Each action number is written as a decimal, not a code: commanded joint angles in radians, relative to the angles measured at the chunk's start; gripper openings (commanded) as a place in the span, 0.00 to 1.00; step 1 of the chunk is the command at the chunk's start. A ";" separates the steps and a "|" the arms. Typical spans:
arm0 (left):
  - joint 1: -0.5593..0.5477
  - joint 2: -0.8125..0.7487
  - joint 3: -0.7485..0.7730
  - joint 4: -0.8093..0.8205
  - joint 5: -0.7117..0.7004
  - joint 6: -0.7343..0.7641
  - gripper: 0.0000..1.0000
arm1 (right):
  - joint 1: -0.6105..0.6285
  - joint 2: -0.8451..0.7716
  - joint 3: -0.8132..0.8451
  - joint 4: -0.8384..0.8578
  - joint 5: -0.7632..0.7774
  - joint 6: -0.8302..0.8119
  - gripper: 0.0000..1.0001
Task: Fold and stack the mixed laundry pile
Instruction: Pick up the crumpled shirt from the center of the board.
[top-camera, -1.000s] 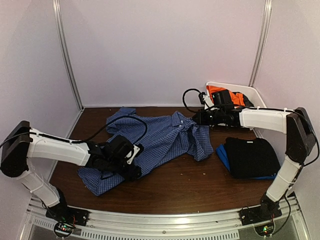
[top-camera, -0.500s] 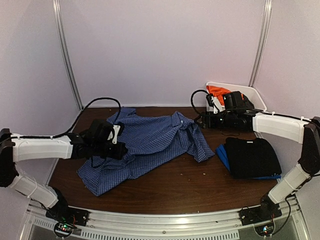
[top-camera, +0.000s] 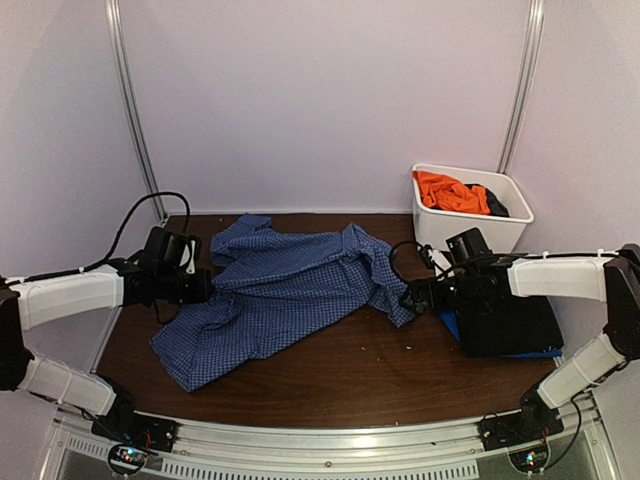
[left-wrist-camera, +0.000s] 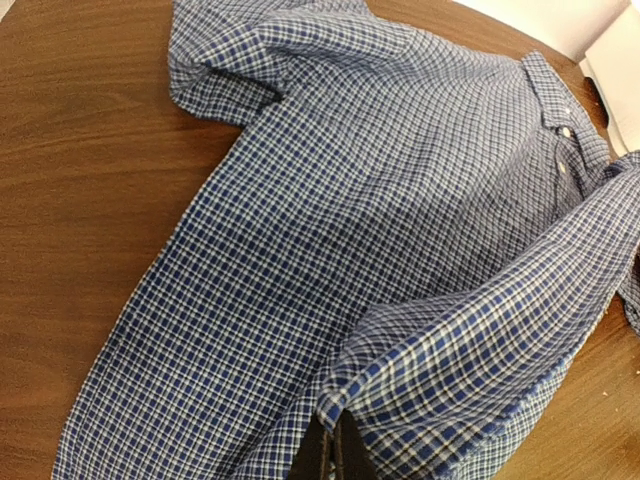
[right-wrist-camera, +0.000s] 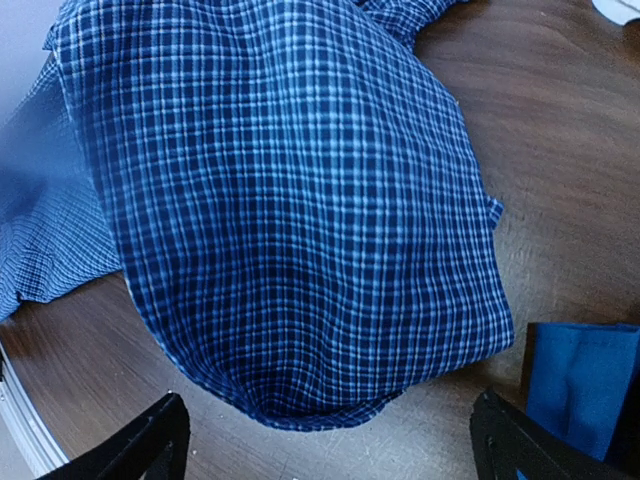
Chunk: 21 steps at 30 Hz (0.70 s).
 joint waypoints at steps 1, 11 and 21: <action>0.035 0.030 0.030 -0.013 -0.003 -0.001 0.00 | 0.001 -0.046 -0.043 0.012 0.004 0.002 1.00; 0.069 0.070 0.098 -0.032 0.002 0.026 0.00 | 0.009 0.094 -0.003 0.059 0.058 -0.013 1.00; 0.072 0.069 0.134 -0.007 0.075 0.071 0.00 | 0.018 0.162 0.083 0.089 -0.018 -0.030 0.02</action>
